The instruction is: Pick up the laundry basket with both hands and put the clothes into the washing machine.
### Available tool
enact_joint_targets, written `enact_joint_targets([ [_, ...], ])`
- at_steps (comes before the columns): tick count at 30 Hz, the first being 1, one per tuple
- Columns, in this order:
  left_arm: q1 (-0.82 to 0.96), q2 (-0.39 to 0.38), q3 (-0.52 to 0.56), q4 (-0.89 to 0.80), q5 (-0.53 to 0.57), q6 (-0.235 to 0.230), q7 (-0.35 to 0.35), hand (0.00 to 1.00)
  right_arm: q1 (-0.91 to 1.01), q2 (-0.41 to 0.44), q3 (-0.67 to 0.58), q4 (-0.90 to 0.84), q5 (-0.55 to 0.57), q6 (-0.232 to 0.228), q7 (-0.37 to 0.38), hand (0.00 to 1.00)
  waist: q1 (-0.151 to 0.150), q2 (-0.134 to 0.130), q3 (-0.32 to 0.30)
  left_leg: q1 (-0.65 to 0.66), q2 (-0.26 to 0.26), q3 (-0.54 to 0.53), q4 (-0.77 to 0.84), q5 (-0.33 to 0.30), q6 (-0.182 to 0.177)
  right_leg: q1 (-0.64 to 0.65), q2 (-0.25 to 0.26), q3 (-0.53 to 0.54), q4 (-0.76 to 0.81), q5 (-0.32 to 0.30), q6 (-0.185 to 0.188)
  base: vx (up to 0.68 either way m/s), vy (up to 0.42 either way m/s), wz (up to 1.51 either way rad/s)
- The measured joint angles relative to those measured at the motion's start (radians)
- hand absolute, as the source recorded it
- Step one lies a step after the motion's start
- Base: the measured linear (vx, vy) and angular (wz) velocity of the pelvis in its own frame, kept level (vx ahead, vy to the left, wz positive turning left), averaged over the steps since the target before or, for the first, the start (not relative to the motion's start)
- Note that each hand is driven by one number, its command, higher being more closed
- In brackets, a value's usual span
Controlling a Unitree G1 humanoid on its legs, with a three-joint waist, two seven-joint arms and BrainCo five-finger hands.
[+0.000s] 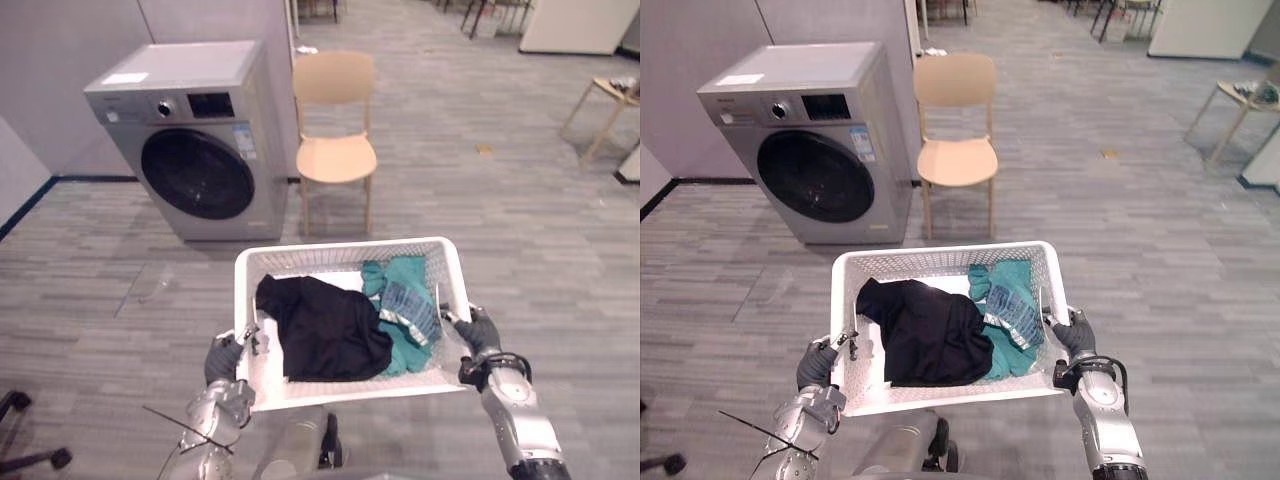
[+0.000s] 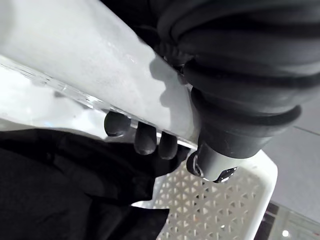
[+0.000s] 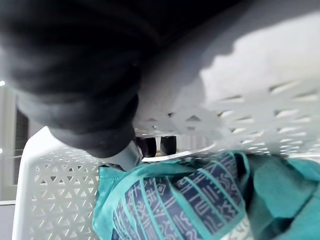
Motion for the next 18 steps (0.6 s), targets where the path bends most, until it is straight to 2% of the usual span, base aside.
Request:
enact_joint_targets([
  [1,-0.002,0.002,-0.007,0.0,0.0,0.002,0.009,1.0,0.0,0.005,-0.002,0.005,-0.004,0.0,0.0,1.0,-0.024,0.01,0.013,0.097,-0.035,-0.011,-0.055,-0.005,0.011,-0.109,0.002,-0.024,0.207,0.008,-0.039,0.62,0.249,0.37],
  [2,-0.001,0.004,-0.026,0.001,0.003,0.006,0.015,1.0,0.017,0.005,-0.018,0.008,-0.005,0.002,0.0,1.0,-0.046,0.038,0.018,0.206,-0.049,-0.038,-0.139,-0.001,0.018,-0.2,0.009,-0.088,0.311,-0.056,-0.094,0.63,0.244,0.37],
  [3,-0.003,0.008,-0.046,0.002,0.009,0.006,0.015,1.0,0.032,0.003,-0.034,0.008,-0.005,0.002,0.001,1.0,-0.051,0.058,0.018,0.285,-0.047,-0.058,-0.212,0.003,0.025,-0.274,0.024,-0.139,0.326,-0.117,-0.122,0.81,0.276,0.38],
  [4,-0.023,0.018,-0.07,0.005,0.014,0.005,0.016,1.0,0.034,0.006,-0.06,0.007,-0.005,0.002,0.004,1.0,-0.071,0.093,0.023,0.38,-0.037,-0.103,-0.292,0.007,0.026,-0.344,0.058,-0.223,0.284,-0.188,-0.122,0.69,0.209,0.34],
  [5,-0.043,0.026,-0.083,0.01,0.014,0.005,0.017,1.0,0.035,0.009,-0.074,0.005,-0.005,0.002,0.005,1.0,-0.079,0.101,0.026,0.419,-0.03,-0.126,-0.32,0.007,0.026,-0.38,0.078,-0.258,0.244,-0.222,-0.125,0.83,0.19,0.61],
  [6,-0.089,0.045,-0.099,0.024,0.014,0.005,0.017,1.0,0.035,0.023,-0.106,0.002,-0.001,0.002,0.006,1.0,-0.102,0.107,0.028,0.483,-0.021,-0.164,-0.361,0.007,0.026,-0.438,0.113,-0.321,0.134,-0.27,-0.135,0.54,0.058,0.64],
  [7,-0.115,0.053,-0.106,0.035,0.014,0.004,0.016,1.0,0.035,0.032,-0.12,-0.002,0.002,0.001,0.006,1.0,-0.117,0.102,0.034,0.517,-0.018,-0.18,-0.379,0.007,0.025,-0.459,0.118,-0.358,0.057,-0.278,-0.142,0.83,0.037,0.86],
  [8,-0.176,0.063,-0.123,0.077,0.014,0.004,0.016,1.0,0.035,0.053,-0.151,-0.015,0.004,0.001,0.006,1.0,-0.129,0.09,0.045,0.6,-0.001,-0.208,-0.431,-0.006,0.003,-0.499,0.145,-0.468,-0.182,-0.255,-0.162,0.55,0.009,0.6],
  [9,-0.189,0.066,-0.125,0.085,0.014,0.004,0.015,1.0,0.035,0.055,-0.153,-0.015,0.004,0.001,0.006,1.0,-0.128,0.083,0.042,0.619,0.004,-0.21,-0.445,-0.014,-0.013,-0.505,0.168,-0.5,-0.299,-0.22,-0.175,0.7,0.008,0.42],
  [10,-0.188,0.078,-0.122,0.089,0.014,0.001,0.012,1.0,0.036,0.053,-0.149,-0.015,0.005,-0.001,0.005,1.0,-0.127,0.068,0.034,0.658,-0.003,-0.224,-0.45,-0.018,-0.02,-0.523,0.211,-0.541,-0.48,-0.103,-0.241,0.62,-0.005,0.25],
  [11,-0.185,0.068,-0.122,0.117,0.014,0.0,0.011,1.0,0.039,0.041,-0.147,-0.001,0.004,-0.001,0.005,1.0,-0.146,0.056,0.003,0.678,0.008,-0.266,-0.402,-0.032,-0.044,-0.519,0.26,-0.513,-0.5,0.011,-0.341,0.98,-0.021,0.13],
  [12,-0.185,0.033,-0.119,0.145,0.016,0.004,0.015,1.0,0.03,0.013,-0.143,0.023,0.001,0.003,0.004,1.0,-0.148,0.116,-0.009,0.678,0.052,-0.284,-0.339,-0.035,-0.052,-0.482,0.294,-0.552,-0.504,-0.016,-0.334,0.89,0.01,0.11],
  [13,-0.19,0.026,-0.115,0.148,0.023,0.005,0.015,1.0,0.022,0.005,-0.142,0.024,0.0,0.009,0.006,1.0,-0.15,0.131,0.004,0.669,0.061,-0.287,-0.263,-0.02,-0.078,-0.446,0.299,-0.564,-0.518,-0.049,-0.348,0.88,0.054,-0.04],
  [14,-0.2,0.021,-0.108,0.172,0.023,0.006,0.011,1.0,0.017,-0.009,-0.136,0.026,0.001,0.013,0.007,1.0,-0.147,0.131,0.008,0.588,0.027,-0.285,-0.081,0.104,-0.177,-0.406,0.303,-0.528,-0.527,-0.099,-0.352,0.99,0.1,-0.11],
  [15,-0.18,0.003,-0.091,0.17,0.023,0.005,0.008,1.0,0.008,-0.03,-0.109,0.026,0.001,0.017,0.007,1.0,-0.144,0.131,0.019,0.509,0.023,-0.246,0.131,0.243,-0.229,-0.323,0.308,-0.491,-0.575,-0.129,-0.336,0.8,0.067,-0.05],
  [16,-0.174,0.002,-0.088,0.168,0.023,0.004,0.006,1.0,0.007,-0.035,-0.101,0.027,0.002,0.017,0.007,1.0,-0.15,0.136,0.026,0.461,0.037,-0.228,0.272,0.266,-0.261,-0.27,0.315,-0.486,-0.603,-0.138,-0.324,0.89,0.102,-0.33],
  [17,-0.159,0.005,-0.079,0.16,0.022,0.0,0.0,1.0,0.001,-0.034,-0.092,0.036,0.004,0.017,0.007,1.0,-0.13,0.135,0.04,0.369,0.067,-0.196,0.529,0.266,-0.26,-0.168,0.335,-0.44,-0.645,-0.169,-0.306,0.72,0.151,-0.99],
  [18,-0.132,0.005,-0.055,0.159,0.022,-0.006,-0.004,1.0,-0.03,-0.037,-0.059,0.071,0.005,0.017,0.007,1.0,-0.079,0.128,0.049,0.246,0.114,-0.187,0.707,0.225,-0.208,-0.064,0.346,-0.355,-0.693,-0.196,-0.281,0.85,0.204,-1.34],
])
